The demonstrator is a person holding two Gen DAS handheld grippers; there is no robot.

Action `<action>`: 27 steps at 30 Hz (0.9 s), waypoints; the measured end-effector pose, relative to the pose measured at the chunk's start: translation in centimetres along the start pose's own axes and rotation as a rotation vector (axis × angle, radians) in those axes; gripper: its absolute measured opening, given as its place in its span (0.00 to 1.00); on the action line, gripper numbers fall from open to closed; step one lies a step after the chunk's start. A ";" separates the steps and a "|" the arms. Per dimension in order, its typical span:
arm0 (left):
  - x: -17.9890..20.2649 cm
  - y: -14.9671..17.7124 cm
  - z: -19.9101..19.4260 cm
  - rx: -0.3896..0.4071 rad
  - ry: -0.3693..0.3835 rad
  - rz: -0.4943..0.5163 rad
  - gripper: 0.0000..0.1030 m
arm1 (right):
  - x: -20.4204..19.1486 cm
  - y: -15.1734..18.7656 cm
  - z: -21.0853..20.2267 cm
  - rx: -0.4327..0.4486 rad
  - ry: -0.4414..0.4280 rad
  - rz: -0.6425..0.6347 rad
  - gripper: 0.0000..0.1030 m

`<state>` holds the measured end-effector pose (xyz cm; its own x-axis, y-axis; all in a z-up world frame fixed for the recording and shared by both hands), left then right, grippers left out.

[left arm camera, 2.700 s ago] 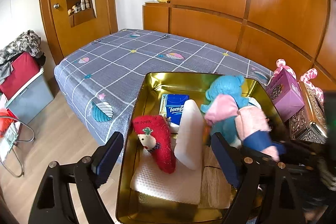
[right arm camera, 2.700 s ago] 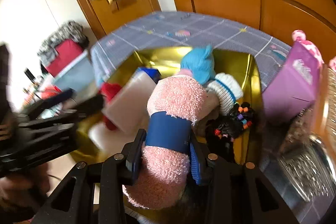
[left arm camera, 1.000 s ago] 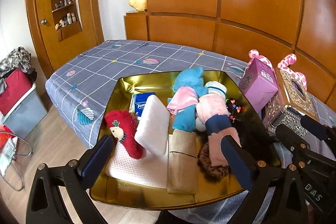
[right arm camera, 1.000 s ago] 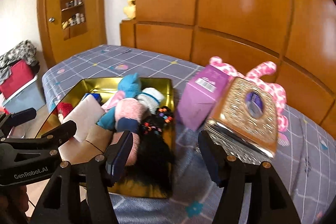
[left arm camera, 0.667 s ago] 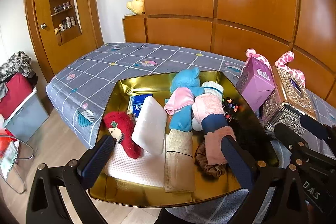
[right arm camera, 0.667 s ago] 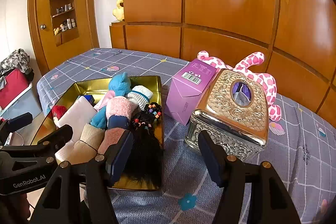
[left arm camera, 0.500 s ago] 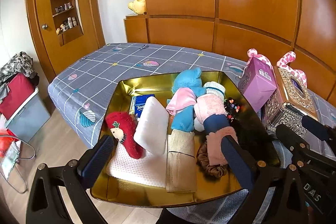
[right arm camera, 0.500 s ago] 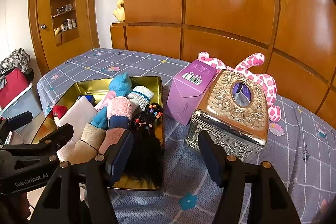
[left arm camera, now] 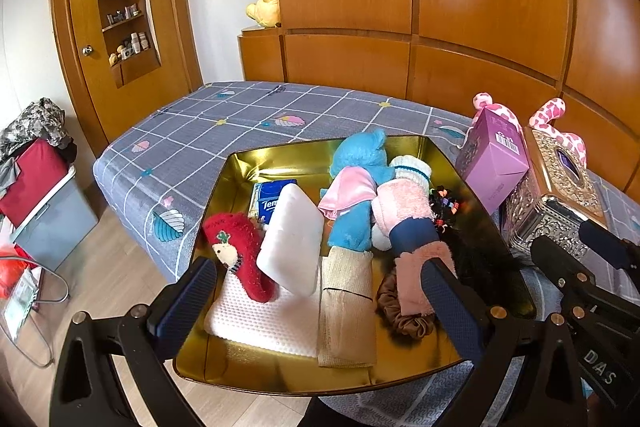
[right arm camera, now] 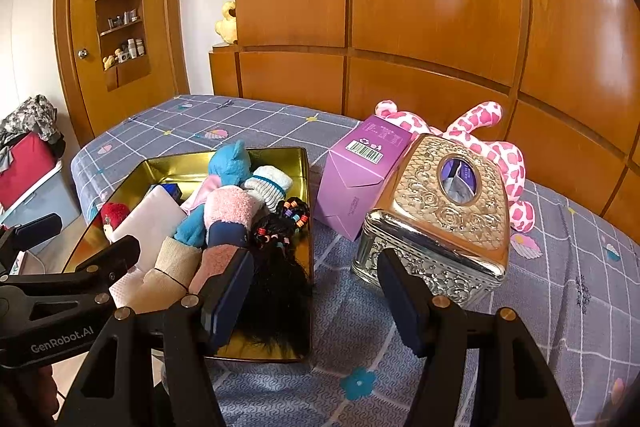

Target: Organize soft objects

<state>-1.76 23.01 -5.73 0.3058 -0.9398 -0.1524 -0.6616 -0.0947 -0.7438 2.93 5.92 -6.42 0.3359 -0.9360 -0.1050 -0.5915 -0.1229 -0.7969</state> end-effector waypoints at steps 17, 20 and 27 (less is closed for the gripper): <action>-0.1 0.0 -0.1 0.002 0.000 -0.013 1.00 | 0.0 -0.1 -0.1 0.009 0.004 0.004 0.63; -0.1 0.1 -0.1 0.001 0.000 -0.017 1.00 | 0.0 -0.1 -0.1 0.007 0.005 0.005 0.63; -0.3 0.0 -0.4 0.013 0.002 -0.030 1.00 | 0.0 0.0 -0.2 0.006 0.006 0.006 0.63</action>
<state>-2.08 23.17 -5.44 0.3240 -0.9372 -0.1292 -0.6435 -0.1183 -0.7562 2.83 5.84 -6.29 0.3285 -0.9385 -0.1063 -0.5887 -0.1155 -0.8001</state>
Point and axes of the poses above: each gripper's, at about its wrist camera, not at the fingertips, and z roughly the way its jaws point, x to its right, y to its underside, the point moved 4 cm from there along z, roughly the way its jaws point, and after that the axes turned 9 degrees about z, right-handed, at the moved point
